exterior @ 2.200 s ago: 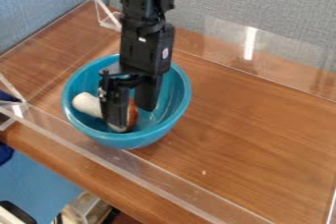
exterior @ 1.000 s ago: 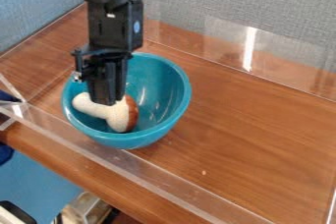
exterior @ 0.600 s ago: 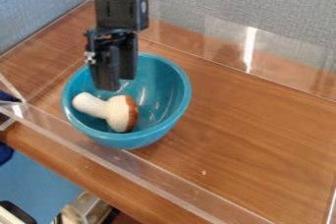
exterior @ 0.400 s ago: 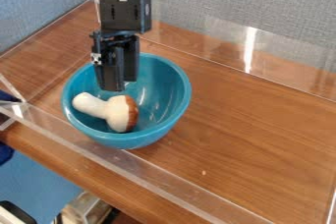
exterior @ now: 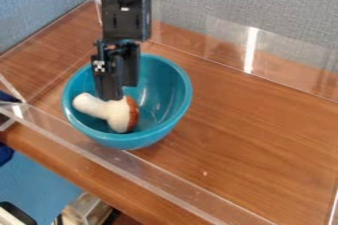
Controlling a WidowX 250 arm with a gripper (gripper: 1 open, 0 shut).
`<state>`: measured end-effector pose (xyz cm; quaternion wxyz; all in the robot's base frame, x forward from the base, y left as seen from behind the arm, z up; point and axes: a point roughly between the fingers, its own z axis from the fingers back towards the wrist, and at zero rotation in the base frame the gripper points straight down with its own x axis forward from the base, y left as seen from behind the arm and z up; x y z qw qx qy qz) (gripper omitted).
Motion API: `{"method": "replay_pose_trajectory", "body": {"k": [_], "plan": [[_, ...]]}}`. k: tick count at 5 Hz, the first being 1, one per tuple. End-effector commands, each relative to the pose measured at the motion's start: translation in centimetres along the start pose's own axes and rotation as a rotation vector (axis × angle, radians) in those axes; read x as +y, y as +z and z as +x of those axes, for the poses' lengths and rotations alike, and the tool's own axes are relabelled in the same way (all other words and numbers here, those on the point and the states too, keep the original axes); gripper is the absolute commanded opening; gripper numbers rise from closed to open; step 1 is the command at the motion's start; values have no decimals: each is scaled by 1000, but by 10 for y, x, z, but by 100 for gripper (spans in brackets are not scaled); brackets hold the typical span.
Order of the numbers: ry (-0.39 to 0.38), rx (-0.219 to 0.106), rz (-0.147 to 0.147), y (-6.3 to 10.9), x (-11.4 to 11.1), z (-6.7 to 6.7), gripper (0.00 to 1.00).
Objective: Put the mushroom in the blue bowl
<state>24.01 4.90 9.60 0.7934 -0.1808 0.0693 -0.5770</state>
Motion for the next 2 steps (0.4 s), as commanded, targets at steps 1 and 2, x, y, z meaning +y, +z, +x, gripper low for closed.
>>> {"method": "replay_pose_trajectory", "body": {"k": [1, 2], "plan": [[-17, 10, 47, 12, -18, 10, 100], [-15, 14, 37, 12, -30, 16, 100]]}}
